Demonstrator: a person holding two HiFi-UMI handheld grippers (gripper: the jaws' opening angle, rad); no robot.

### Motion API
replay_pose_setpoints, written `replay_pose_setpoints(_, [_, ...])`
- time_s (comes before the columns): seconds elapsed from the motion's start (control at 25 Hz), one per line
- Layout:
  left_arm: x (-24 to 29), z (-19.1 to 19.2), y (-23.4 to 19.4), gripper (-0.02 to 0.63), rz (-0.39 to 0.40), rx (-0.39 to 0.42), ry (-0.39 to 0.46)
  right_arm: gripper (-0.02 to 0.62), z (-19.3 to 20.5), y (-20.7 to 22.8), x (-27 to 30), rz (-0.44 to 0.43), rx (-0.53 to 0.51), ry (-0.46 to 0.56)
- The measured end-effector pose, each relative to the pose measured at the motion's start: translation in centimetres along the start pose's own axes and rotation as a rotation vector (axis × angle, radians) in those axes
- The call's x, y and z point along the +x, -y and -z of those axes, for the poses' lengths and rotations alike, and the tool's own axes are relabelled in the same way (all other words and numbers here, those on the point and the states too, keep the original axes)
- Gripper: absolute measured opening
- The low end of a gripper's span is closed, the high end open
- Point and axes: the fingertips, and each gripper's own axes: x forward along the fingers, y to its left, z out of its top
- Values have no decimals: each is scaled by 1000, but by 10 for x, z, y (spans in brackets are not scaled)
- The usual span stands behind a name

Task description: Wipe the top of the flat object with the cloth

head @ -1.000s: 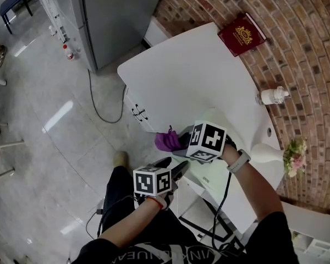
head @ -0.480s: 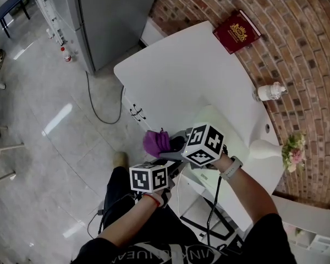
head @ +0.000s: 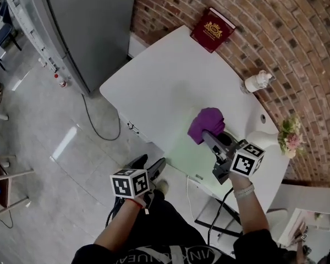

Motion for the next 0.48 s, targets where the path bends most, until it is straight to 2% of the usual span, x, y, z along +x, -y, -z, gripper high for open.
replay_pose_setpoints(0.08, [1, -11, 0, 301, 13, 28, -11, 80, 1, 26, -35, 113, 31, 67])
replay_pose_setpoints(0.2, [13, -14, 11, 307, 100, 11, -68, 80, 14, 53, -85, 232, 103, 127])
replay_pose_setpoints(0.28, [23, -7, 17, 312, 150, -8, -131, 80, 21, 64, -110, 280, 147, 163])
replay_pose_setpoints(0.36, [31, 0, 19, 318, 165, 3, -188, 80, 20, 70, -122, 299, 152, 193])
replay_pose_setpoints(0.44, [34, -2, 20, 321, 137, 80, -213, 80, 12, 76, -122, 295, 126, 211])
replay_pose_setpoints(0.48, [32, -9, 21, 321, 93, 168, -202, 80, 6, 80, -119, 293, 109, 209])
